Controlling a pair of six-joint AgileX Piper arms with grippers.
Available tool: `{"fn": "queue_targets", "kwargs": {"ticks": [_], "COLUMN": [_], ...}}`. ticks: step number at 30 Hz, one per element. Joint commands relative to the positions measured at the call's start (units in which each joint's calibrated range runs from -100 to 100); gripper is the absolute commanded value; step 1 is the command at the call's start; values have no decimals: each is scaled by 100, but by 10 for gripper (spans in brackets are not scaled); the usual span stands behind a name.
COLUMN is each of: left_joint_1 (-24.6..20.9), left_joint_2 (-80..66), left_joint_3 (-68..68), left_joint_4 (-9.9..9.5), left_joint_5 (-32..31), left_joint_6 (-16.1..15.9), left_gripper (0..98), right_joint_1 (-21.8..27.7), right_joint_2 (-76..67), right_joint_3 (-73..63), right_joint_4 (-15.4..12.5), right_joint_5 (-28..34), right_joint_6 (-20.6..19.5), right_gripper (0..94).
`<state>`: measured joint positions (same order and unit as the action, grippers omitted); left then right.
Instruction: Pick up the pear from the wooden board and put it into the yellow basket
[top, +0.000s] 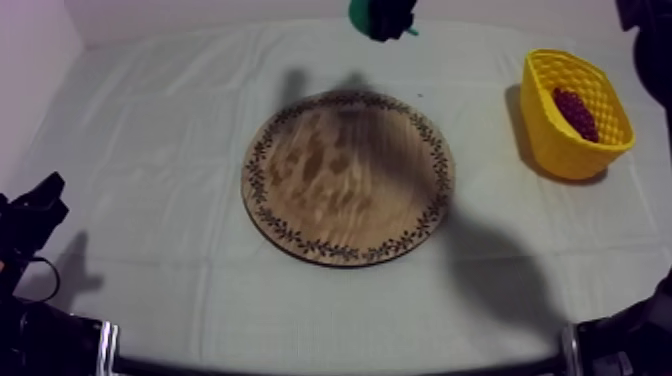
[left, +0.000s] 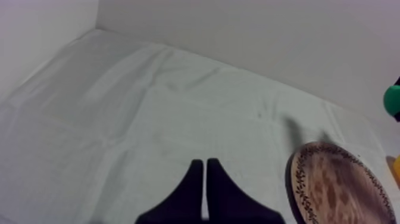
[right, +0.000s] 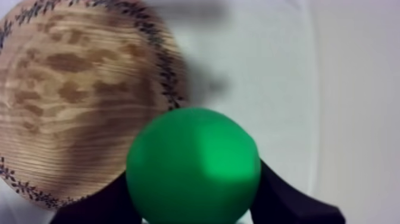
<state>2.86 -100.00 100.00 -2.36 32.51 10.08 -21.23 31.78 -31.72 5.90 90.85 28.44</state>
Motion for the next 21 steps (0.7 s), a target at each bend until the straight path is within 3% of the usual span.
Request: {"fn": "queue_targets", "kwargs": {"ticks": [1,11,21], "left_joint_1": [0,0,0], "left_joint_2": [0,0,0], "left_joint_3": [0,0,0], "left_joint_4": [-1,-1,-1], "left_joint_5": [-1,-1,-1], "left_joint_6": [1,1,1], "left_gripper": [1,1,1], "right_joint_1": [55,605,1363], "right_joint_2": [-274,-1042,-1417], "right_joint_3": [41,376,1035], "right_joint_4": [27,261,600], "right_joint_5": [25,-36,-522], "right_joint_6": [-209,-907,-1740], "right_gripper": [319,321,329]}}
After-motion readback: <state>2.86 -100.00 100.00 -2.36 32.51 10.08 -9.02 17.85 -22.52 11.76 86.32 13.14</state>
